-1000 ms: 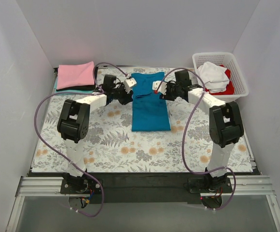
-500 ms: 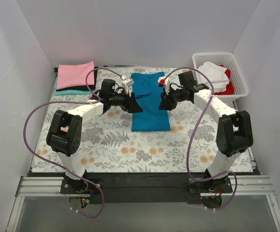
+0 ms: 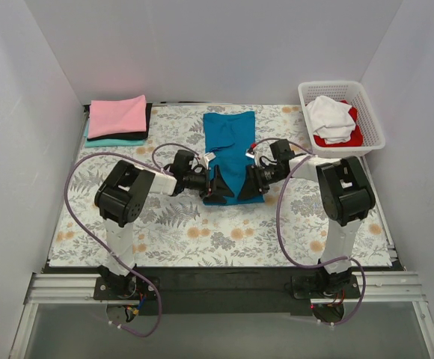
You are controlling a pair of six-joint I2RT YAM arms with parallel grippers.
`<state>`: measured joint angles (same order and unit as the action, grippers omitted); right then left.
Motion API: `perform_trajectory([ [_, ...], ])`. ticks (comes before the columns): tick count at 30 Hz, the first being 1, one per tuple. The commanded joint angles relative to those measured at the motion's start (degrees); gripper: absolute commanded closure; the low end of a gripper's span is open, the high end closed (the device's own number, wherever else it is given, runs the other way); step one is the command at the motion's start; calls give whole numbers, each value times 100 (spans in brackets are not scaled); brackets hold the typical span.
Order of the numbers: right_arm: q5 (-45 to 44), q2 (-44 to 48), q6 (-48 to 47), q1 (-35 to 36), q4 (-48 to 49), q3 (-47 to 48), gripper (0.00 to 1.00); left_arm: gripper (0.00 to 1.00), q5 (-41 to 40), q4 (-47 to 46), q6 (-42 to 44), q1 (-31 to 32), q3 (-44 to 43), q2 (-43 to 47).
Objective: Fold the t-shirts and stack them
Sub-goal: Fold the tshirt
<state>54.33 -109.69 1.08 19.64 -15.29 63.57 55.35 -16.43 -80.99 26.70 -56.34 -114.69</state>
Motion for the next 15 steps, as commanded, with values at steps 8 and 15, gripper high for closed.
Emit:
perform_trajectory([
  [8, 236, -773, 121, -855, 185, -811, 43, 28, 10, -344, -365, -745, 975, -221],
  [15, 517, -178, -773, -927, -904, -671, 45, 28, 563, -152, 20, -877, 1152, 498],
])
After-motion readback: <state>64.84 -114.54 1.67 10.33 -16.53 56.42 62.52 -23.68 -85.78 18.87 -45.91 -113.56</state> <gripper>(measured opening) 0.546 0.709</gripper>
